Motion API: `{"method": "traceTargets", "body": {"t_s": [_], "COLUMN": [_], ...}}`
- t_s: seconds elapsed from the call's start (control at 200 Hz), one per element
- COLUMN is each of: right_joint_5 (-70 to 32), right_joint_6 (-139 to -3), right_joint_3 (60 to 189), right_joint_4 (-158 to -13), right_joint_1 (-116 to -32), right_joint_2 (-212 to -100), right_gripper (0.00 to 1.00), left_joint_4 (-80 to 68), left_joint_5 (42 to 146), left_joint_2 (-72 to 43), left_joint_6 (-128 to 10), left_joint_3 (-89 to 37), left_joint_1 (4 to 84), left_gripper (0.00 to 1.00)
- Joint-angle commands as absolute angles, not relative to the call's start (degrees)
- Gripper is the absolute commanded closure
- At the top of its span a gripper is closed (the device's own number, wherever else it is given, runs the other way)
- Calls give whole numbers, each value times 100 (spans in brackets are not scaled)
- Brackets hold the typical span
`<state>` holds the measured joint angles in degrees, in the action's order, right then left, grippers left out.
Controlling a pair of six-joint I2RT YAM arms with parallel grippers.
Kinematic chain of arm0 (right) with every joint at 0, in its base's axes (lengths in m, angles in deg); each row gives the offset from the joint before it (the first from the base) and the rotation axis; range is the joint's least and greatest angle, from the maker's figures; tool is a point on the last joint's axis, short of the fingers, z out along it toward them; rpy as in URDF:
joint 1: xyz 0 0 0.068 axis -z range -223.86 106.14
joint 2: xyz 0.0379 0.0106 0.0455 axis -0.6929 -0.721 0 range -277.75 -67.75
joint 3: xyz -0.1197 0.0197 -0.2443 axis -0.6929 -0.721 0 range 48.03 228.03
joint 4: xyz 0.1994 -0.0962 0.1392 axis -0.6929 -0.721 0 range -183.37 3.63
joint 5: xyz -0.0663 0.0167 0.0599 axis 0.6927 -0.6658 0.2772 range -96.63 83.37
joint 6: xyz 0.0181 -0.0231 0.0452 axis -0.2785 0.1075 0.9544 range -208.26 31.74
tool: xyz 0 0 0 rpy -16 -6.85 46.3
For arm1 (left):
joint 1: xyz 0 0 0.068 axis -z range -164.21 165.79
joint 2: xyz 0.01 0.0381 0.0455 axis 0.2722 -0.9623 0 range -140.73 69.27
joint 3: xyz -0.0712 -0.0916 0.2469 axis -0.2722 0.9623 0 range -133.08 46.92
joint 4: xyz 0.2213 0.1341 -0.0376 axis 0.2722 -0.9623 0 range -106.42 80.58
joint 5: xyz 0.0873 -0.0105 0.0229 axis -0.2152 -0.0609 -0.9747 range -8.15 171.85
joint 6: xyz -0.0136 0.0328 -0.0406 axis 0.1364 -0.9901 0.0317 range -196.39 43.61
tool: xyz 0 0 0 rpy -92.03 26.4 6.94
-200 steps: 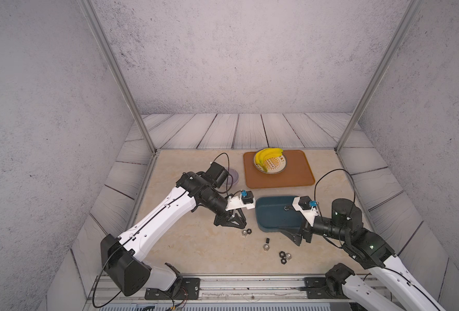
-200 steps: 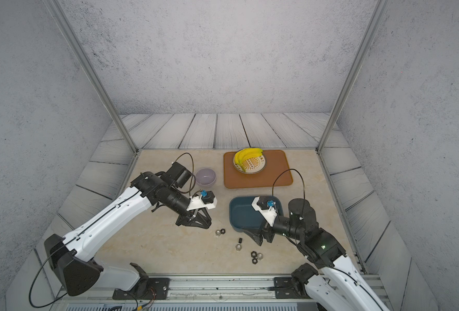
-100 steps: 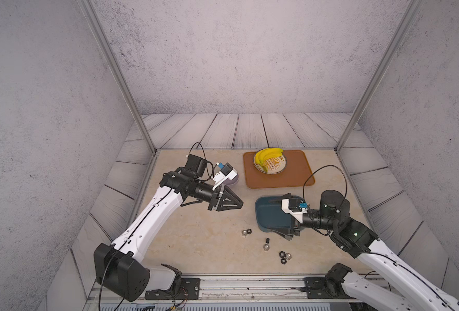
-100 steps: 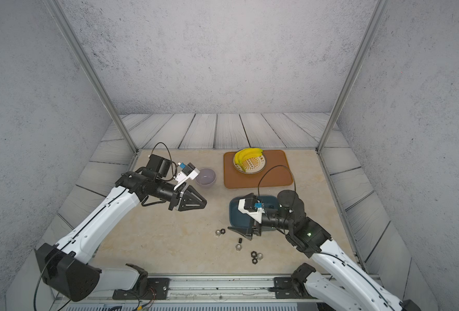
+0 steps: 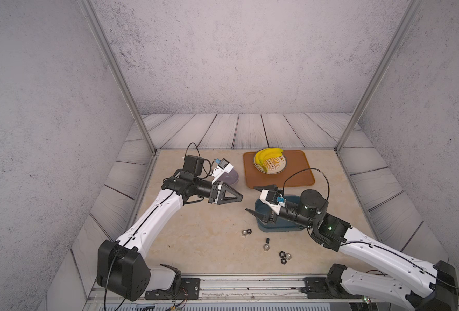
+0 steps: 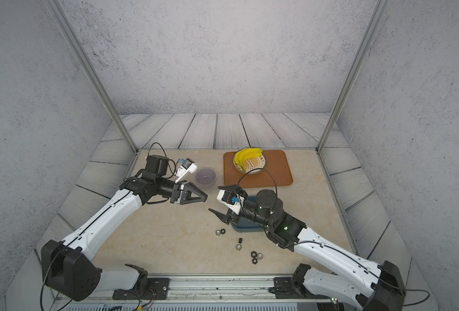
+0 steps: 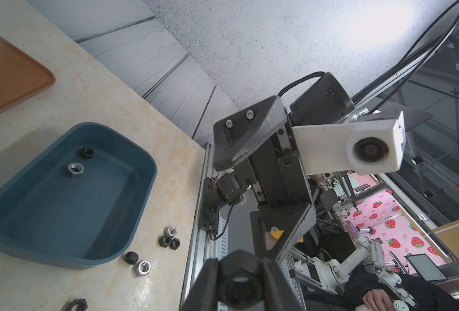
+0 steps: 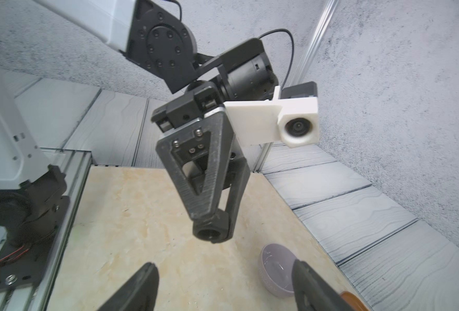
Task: Put the nuts on the desktop into the storage box
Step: Pick up the nut from the center of the board.
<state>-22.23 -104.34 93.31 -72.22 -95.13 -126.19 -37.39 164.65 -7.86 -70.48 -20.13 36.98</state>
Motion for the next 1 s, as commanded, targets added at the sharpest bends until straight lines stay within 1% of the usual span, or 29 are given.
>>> {"method": "traceTargets", "body": {"t_s": [0.0, 0.085, 0.135, 0.34, 0.43, 0.545, 0.61, 0.741, 0.801, 0.871, 0.941, 0.996], "right_joint_5": [-1865, -2089, -2190, -2087, -2090, -2140, -2149, -2129, -2122, -2138, -2140, -2153], "right_joint_6": [-10125, -10084, -10046, -9793, -9802, -9782, -9758, -9687, -9671, -9677, -9638, -9633], "right_joint_3": [9261, 9259, 9274, 9267, 9291, 9273, 9284, 9294, 9303, 9329, 9345, 9343], "right_joint_4": [-6334, -6115, -6036, -5944, -6045, -6115, -6178, -6212, -6209, -6220, -6216, -6181], "right_joint_1": [-9631, -9681, -9702, -9764, -9779, -9799, -9803, -9817, -9814, -9818, -9815, -9817], "right_joint_2": [-12787, -12922, -12996, -13171, -13207, -13226, -13253, -13298, -13314, -13340, -13368, -13392], "right_gripper": [19, 20, 22, 30, 35, 37, 43, 45, 49, 55, 56, 63], "left_joint_4": [-3417, -3362, -3358, -3296, -3305, -3306, -3306, -3331, -3344, -3357, -3368, -3368], "left_joint_5": [16625, 16615, 16600, 16594, 16570, 16552, 16565, 16577, 16583, 16591, 16585, 16584], "left_joint_2": [-738, -738, -720, -685, -654, -624, -615, -593, -582, -579, -579, -588], "left_joint_6": [-6788, -6724, -6717, -6667, -6689, -6700, -6711, -6753, -6766, -6773, -6794, -6793], "left_joint_3": [-1910, -1882, -1867, -1830, -1825, -1813, -1814, -1832, -1838, -1838, -1835, -1829], "left_joint_1": [3636, 3618, 3610, 3583, 3586, 3574, 3574, 3574, 3574, 3572, 3574, 3572], "left_gripper": [84, 84, 83, 84, 84, 84, 84, 84, 84, 84, 83, 83]}}
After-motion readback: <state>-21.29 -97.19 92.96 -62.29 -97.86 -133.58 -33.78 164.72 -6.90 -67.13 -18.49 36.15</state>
